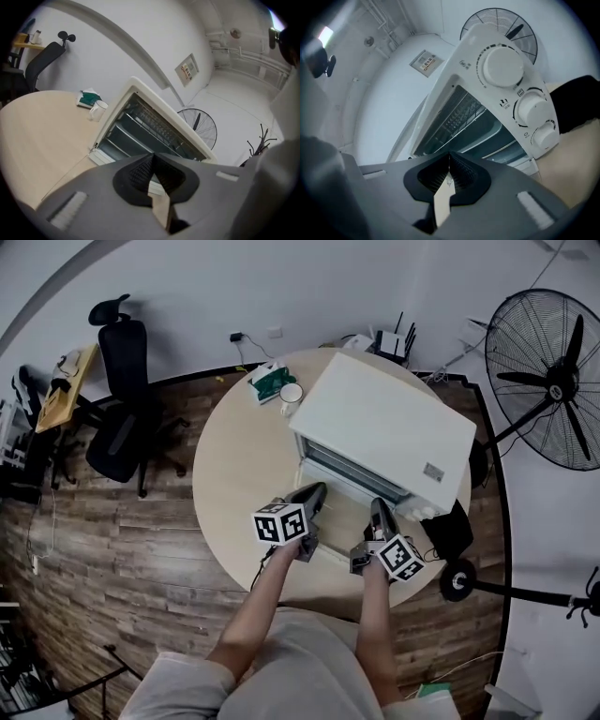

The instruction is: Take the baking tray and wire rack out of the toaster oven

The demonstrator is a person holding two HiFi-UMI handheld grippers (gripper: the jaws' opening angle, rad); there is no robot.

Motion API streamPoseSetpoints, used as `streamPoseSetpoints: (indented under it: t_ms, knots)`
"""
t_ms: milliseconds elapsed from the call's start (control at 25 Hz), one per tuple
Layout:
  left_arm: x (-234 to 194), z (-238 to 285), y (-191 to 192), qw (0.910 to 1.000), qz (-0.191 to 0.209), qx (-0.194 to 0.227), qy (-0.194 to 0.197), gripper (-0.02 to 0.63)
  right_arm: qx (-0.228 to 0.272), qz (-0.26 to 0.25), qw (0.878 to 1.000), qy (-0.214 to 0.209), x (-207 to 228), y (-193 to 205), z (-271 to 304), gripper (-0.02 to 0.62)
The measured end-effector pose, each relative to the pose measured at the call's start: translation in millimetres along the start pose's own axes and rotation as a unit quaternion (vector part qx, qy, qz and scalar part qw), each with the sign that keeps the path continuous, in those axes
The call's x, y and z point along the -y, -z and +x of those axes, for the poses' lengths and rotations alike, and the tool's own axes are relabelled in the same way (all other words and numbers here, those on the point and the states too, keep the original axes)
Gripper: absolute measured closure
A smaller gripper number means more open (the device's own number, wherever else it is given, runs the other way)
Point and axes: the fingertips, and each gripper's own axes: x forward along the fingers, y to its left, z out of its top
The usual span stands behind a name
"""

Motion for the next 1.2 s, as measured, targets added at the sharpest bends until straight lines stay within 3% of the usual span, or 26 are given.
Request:
streamPoseSetpoints:
  t_ms: [320, 440, 560, 760, 960, 1200]
  knots:
    - [7, 41, -1, 0.9987, 0.003, -0.037, 0.035, 0.549, 0.017, 0.053, 0.998, -0.012, 11, 2, 10, 0.591]
    - [6, 57, 4, 0.9974, 0.004, -0.058, 0.041, 0.548, 0.013, 0.075, 0.997, -0.019, 15, 3, 18, 0.557]
    - [0, 71, 14, 0.9951, -0.052, -0.066, 0.053, 0.548, 0.012, 0.102, 0.995, -0.016, 24, 4, 24, 0.529]
    - [-7, 88, 9, 0.9803, -0.178, -0.017, 0.083, 0.524, 0.007, 0.134, 0.991, -0.01, 35, 10, 33, 0.49]
    - [-12, 100, 1, 0.9778, -0.19, 0.003, 0.088, 0.475, -0.001, 0.135, 0.991, -0.004, 40, 10, 46, 0.459]
    - [-14, 115, -5, 0.9696, -0.228, 0.006, 0.089, 0.472, 0.003, 0.148, 0.989, 0.004, 40, 0, 64, 0.459]
